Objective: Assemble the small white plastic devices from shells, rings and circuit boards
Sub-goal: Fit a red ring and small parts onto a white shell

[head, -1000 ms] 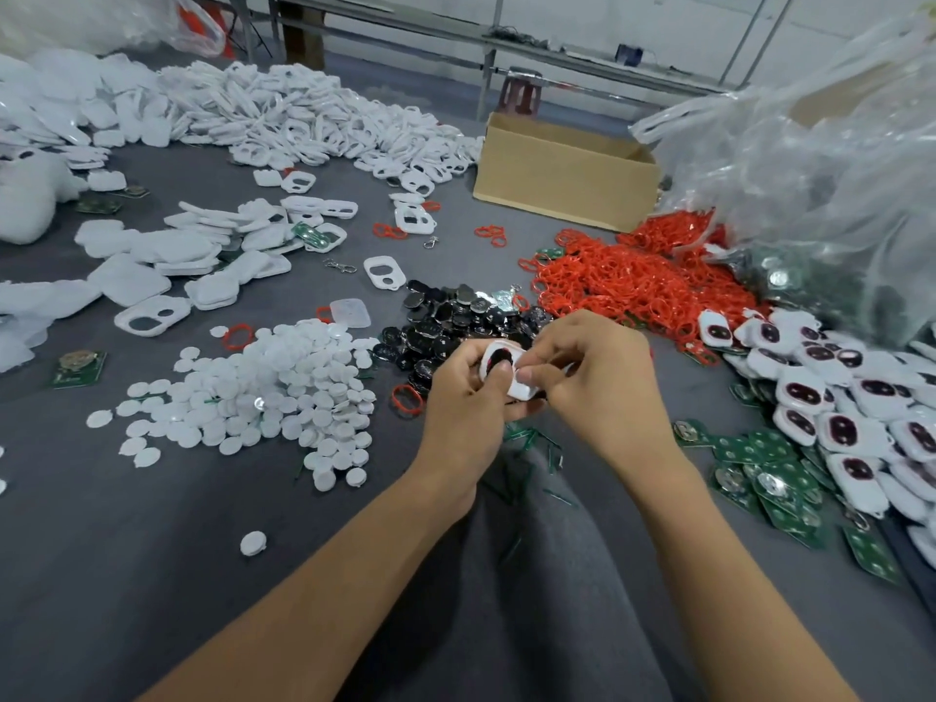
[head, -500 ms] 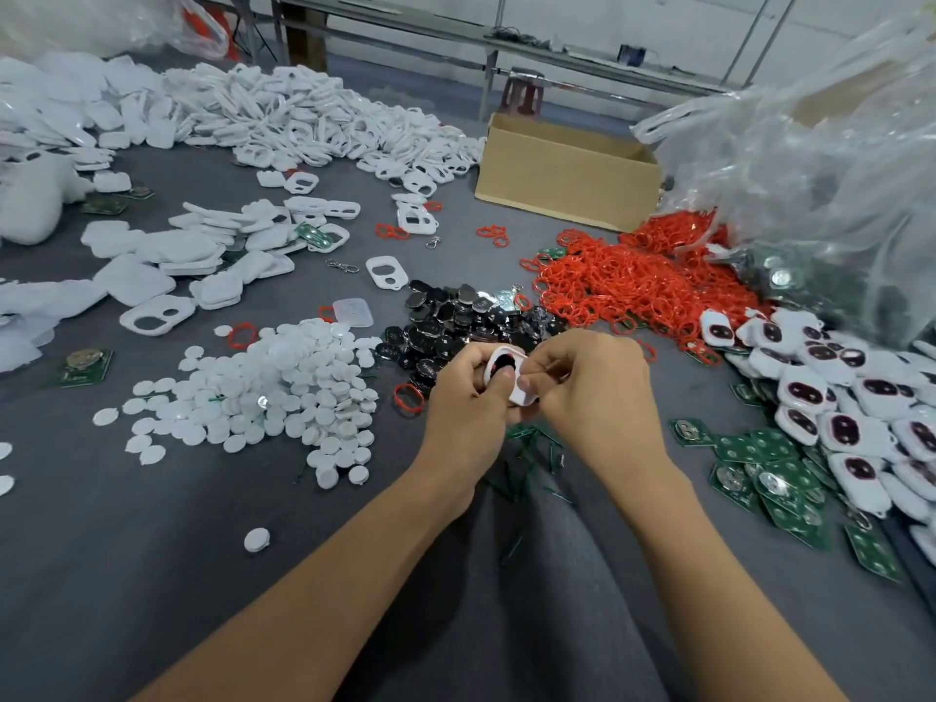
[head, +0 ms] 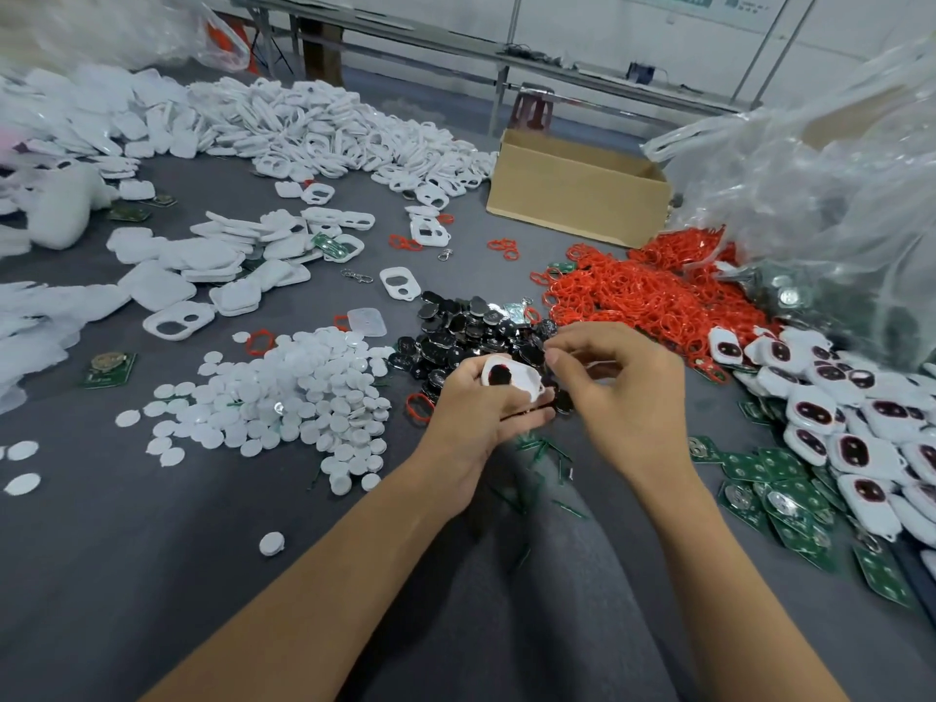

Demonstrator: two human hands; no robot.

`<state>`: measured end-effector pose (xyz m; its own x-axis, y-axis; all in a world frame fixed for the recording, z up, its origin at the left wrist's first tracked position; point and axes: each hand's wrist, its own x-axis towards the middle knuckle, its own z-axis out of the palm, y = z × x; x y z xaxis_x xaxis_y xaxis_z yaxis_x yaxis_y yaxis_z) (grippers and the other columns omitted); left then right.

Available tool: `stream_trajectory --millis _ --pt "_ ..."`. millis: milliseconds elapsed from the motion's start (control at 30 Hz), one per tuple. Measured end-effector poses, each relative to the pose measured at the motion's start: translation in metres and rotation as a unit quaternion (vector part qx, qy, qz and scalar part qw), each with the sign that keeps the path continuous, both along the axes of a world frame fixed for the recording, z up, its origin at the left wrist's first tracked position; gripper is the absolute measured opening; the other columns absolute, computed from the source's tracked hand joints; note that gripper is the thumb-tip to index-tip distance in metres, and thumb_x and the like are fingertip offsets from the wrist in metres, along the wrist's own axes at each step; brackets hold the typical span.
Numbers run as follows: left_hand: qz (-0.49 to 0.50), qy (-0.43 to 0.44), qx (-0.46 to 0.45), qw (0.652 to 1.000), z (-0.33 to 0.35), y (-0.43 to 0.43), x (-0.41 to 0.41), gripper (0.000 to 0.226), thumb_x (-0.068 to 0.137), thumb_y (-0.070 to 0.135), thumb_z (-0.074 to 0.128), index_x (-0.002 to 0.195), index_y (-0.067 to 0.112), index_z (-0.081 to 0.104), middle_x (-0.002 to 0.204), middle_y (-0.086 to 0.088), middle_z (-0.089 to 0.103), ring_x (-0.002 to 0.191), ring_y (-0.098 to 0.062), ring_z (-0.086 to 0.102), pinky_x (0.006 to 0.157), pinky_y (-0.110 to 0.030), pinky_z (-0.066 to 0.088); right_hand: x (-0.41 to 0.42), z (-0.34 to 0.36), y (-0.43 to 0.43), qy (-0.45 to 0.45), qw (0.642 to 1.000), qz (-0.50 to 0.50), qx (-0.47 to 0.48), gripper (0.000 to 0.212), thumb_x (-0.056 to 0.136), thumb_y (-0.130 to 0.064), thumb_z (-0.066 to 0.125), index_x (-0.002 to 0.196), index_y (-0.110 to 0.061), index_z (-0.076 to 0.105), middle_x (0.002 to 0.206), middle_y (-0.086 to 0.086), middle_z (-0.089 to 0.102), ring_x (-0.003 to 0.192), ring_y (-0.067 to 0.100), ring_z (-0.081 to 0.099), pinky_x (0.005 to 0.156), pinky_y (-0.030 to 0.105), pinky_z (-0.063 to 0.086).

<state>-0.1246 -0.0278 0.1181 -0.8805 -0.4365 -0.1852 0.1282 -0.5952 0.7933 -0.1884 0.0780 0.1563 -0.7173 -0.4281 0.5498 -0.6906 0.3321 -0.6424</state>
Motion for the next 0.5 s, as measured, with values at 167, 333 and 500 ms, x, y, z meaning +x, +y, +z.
stream_trajectory --millis 167,333,500 --pt "-0.025 0.000 -0.073 0.997 0.002 0.004 0.001 0.032 0.091 -0.019 0.047 0.120 -0.008 0.050 0.103 -0.019 0.060 0.078 -0.016 0.067 0.080 -0.034 0.060 0.007 0.026 -0.031 -0.016 0.999 0.033 0.006 0.011 0.082 -0.008 0.070 0.082 -0.018 0.075 0.080 -0.009 0.070 0.072 0.004 0.063 0.071 0.018 0.050" --pt "-0.035 0.011 -0.169 0.985 0.003 0.005 0.009 0.011 0.090 -0.010 0.049 0.098 -0.002 0.053 0.086 -0.011 0.054 0.065 -0.005 0.056 0.063 -0.018 0.051 0.019 0.041 -0.094 0.010 0.975 0.127 0.183 0.017 0.086 -0.013 0.064 0.093 -0.024 0.075 0.084 -0.003 0.070 0.080 0.014 0.064 0.076 0.027 0.052" --pt "-0.025 0.037 -0.166 0.985 0.005 0.008 0.012 0.036 0.065 0.026 0.062 0.087 0.003 0.045 0.075 -0.008 0.043 0.065 -0.016 0.041 0.061 -0.030 0.039 -0.004 0.028 -0.160 0.049 0.912 0.129 0.386 0.044 0.082 0.005 0.045 0.119 -0.009 0.064 0.123 0.017 0.061 0.112 0.036 0.057 0.091 0.044 0.051"
